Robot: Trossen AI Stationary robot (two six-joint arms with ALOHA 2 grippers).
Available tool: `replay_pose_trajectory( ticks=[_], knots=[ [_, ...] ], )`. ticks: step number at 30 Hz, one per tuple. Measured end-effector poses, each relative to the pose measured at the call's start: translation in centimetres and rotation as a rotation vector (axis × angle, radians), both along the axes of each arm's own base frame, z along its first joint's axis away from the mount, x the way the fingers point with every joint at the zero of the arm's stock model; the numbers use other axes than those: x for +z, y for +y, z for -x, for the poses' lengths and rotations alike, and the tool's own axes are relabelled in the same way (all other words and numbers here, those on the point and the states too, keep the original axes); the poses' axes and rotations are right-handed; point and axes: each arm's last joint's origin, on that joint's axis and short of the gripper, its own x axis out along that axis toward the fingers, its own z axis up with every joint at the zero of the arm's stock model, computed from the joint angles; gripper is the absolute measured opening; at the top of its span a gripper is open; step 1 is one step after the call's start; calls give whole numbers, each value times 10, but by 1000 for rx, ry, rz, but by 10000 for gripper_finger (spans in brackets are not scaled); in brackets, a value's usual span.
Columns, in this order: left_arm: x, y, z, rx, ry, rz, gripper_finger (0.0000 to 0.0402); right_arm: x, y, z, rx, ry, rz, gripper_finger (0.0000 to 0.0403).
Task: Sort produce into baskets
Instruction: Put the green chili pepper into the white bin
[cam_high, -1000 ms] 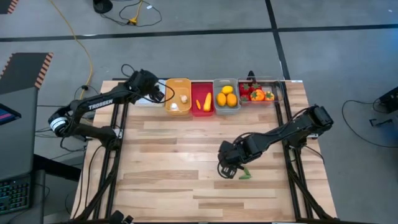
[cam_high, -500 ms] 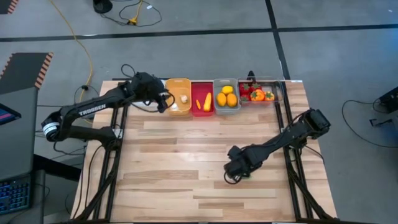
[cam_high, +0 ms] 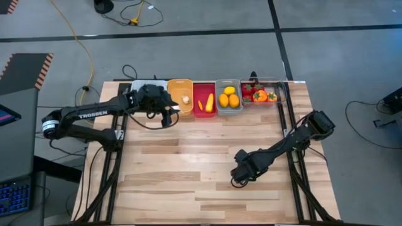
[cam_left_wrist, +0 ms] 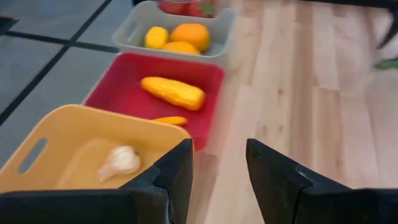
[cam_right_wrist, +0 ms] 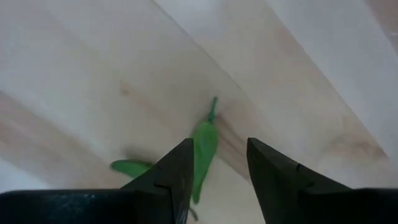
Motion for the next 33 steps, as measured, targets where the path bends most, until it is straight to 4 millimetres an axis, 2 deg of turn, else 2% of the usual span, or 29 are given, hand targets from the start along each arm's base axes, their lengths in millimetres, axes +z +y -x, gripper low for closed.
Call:
replay_pose_trajectory(
  ticks=[12,33],
  knots=[
    [0,-22,-8,-94,0,-1,137,-7,3,-2,16,-55,-31,140],
    [0,-24,-9,-99,-1,5,137,-8,2,-2,45,-55,-6,138]
  ],
)
